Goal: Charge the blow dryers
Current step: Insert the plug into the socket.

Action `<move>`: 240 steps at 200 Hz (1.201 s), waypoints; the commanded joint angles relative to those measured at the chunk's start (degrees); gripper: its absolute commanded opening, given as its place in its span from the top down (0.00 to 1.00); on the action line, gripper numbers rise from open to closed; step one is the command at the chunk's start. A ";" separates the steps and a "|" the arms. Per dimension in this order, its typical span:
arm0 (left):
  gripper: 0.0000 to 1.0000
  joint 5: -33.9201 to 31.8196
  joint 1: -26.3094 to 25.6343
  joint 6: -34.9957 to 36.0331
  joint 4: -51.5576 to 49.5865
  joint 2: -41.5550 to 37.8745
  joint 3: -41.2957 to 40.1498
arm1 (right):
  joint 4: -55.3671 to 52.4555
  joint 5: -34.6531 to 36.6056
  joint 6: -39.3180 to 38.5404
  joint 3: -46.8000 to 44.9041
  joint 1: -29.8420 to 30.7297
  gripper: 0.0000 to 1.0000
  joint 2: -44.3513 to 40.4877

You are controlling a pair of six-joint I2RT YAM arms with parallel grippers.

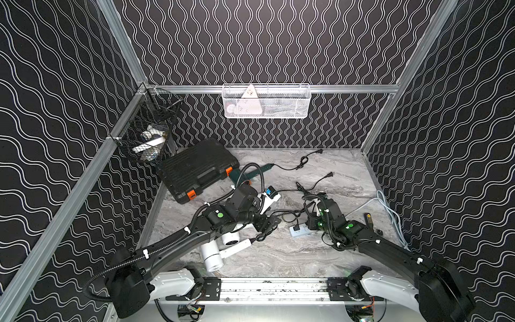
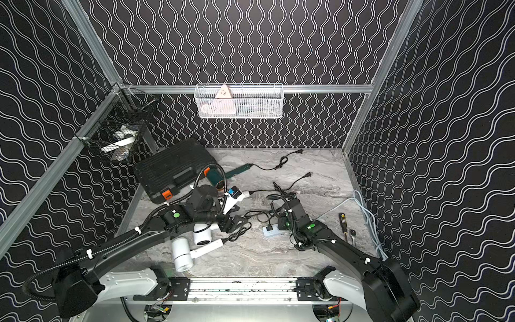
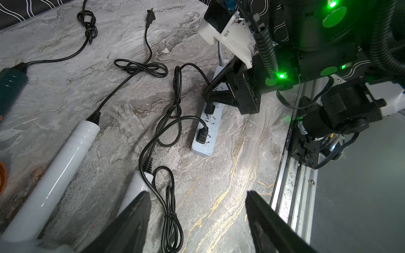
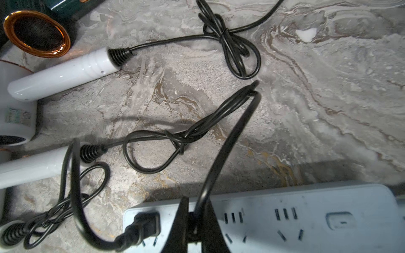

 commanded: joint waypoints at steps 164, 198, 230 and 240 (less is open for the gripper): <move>0.27 1.26 0.17 -0.44 -0.21 -1.16 -0.74 | 5.04 -2.24 -1.62 -1.38 0.75 1.00 0.44; 0.27 1.20 0.18 -0.14 -0.65 -1.64 -0.65 | 4.79 -2.47 -2.25 -1.39 1.17 1.00 0.62; 0.27 1.22 0.18 -0.02 -0.91 -1.49 -0.17 | 3.43 0.28 -1.55 -0.94 4.25 1.00 0.45; 0.27 1.38 0.16 -0.06 -0.92 -1.42 -0.04 | 2.48 1.69 -0.68 -0.64 5.41 1.00 0.52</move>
